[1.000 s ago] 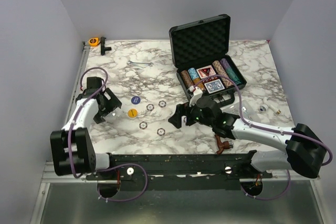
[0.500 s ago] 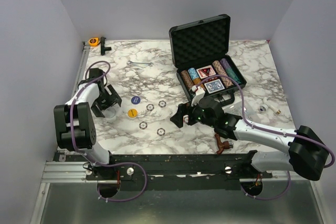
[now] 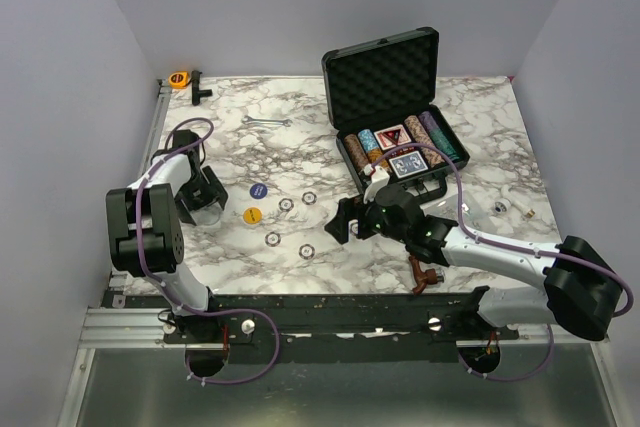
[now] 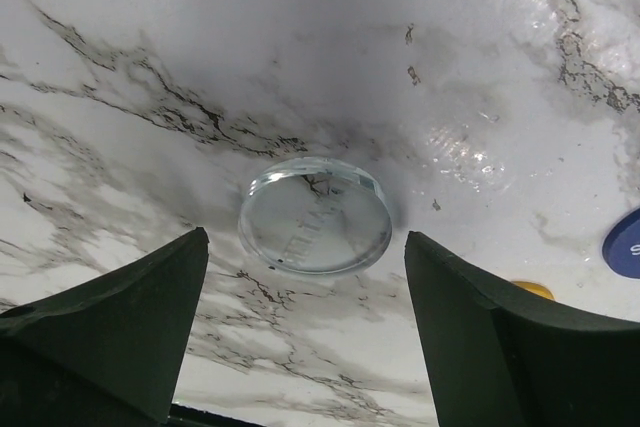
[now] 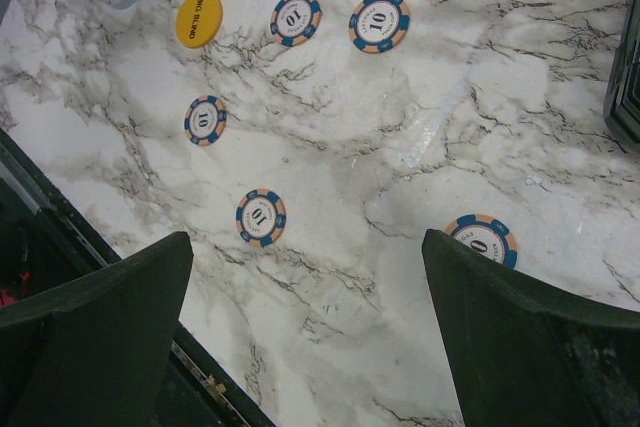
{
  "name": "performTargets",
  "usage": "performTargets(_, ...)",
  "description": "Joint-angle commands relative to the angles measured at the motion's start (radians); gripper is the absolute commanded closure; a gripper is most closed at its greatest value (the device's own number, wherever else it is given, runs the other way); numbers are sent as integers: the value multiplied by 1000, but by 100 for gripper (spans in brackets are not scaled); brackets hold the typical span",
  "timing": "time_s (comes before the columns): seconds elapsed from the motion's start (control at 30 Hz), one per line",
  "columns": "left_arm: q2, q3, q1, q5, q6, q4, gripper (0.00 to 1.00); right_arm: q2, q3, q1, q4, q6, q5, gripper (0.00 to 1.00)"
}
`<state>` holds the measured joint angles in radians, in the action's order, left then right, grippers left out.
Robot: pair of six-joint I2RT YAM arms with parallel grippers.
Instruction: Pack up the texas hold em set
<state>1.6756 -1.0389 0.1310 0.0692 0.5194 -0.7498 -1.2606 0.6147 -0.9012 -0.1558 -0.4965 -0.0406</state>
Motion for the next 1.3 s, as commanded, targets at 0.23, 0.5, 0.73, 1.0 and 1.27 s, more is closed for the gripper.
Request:
performTargets(0.23, 31, -27, 5, 12, 51, -20, 24, 0, 31, 4, 29, 15, -46, 0)
performTargets(0.5, 12, 0, 2, 8, 85, 6, 30, -5, 39, 5, 36, 13, -49, 0)
performTargets(0.73, 53, 22, 3, -30, 97, 30, 51, -2, 45, 5, 51, 15, -58, 0)
performTargets(1.0, -71, -3, -27, -66, 48, 36, 63, 31, 47, 8, 96, 23, -128, 0)
performTargets(1.27, -216, -156, -341, -78, -36, 62, 74, 69, 56, 245, 147, -34, 100, 0)
